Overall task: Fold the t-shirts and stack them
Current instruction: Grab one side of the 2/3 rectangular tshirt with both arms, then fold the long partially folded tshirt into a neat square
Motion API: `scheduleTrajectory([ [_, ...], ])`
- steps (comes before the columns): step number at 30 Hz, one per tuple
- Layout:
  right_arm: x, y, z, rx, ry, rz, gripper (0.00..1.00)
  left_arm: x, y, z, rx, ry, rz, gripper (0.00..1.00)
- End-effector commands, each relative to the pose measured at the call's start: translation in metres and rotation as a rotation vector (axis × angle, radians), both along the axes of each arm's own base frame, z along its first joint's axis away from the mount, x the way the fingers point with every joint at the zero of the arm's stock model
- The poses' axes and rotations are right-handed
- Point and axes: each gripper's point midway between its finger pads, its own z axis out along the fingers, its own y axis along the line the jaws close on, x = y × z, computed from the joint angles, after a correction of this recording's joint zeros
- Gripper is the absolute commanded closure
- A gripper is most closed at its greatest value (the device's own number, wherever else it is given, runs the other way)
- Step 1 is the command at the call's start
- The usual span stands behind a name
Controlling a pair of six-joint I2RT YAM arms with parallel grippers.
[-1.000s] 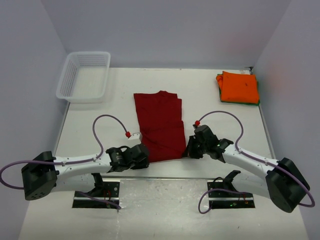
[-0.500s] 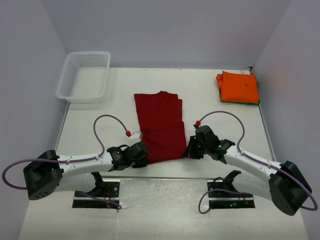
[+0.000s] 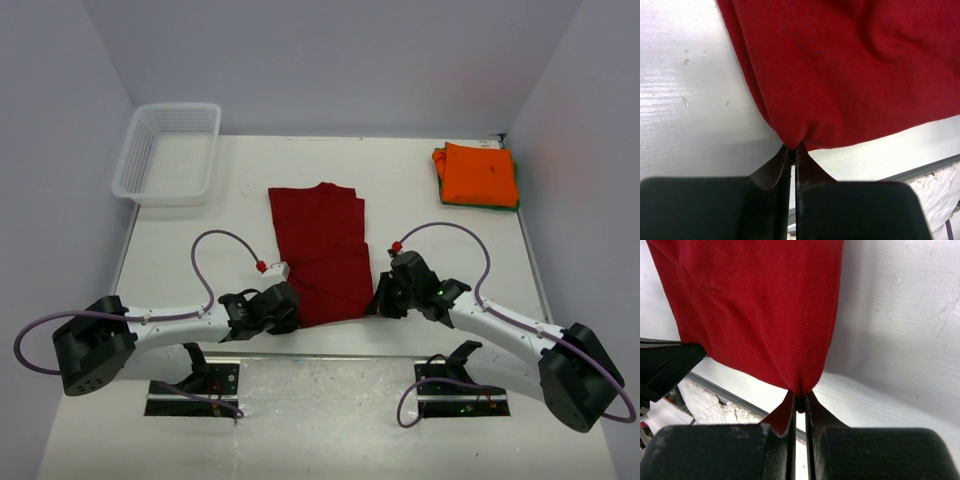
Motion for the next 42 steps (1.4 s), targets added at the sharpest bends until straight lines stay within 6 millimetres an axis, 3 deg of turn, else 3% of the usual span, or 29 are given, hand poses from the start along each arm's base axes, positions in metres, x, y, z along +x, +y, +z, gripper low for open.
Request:
scheduleTrajectory([
  [1, 0.002, -0.001, 0.003, 0.000, -0.017, -0.020, 1.00, -0.006, 0.013, -0.013, 0.051, 0.025, -0.003, 1.00],
  [10, -0.001, -0.002, 0.004, -0.043, -0.025, 0.019, 1.00, -0.013, 0.021, -0.002, 0.066, 0.029, -0.037, 1.00],
  [18, -0.015, -0.014, 0.005, -0.139, -0.048, 0.056, 1.00, -0.043, 0.028, 0.001, 0.089, 0.076, -0.129, 1.00],
  [25, -0.031, -0.010, 0.025, -0.129, -0.097, 0.092, 1.00, -0.061, 0.017, 0.030, 0.006, 0.017, -0.192, 1.00],
  [33, -0.041, -0.006, 0.049, -0.156, -0.147, 0.099, 1.00, -0.081, 0.007, 0.057, 0.036, -0.039, -0.208, 1.00],
  [42, -0.032, -0.012, 0.077, -0.198, -0.220, 0.067, 1.00, -0.065, 0.020, 0.097, 0.068, -0.153, -0.099, 1.00],
])
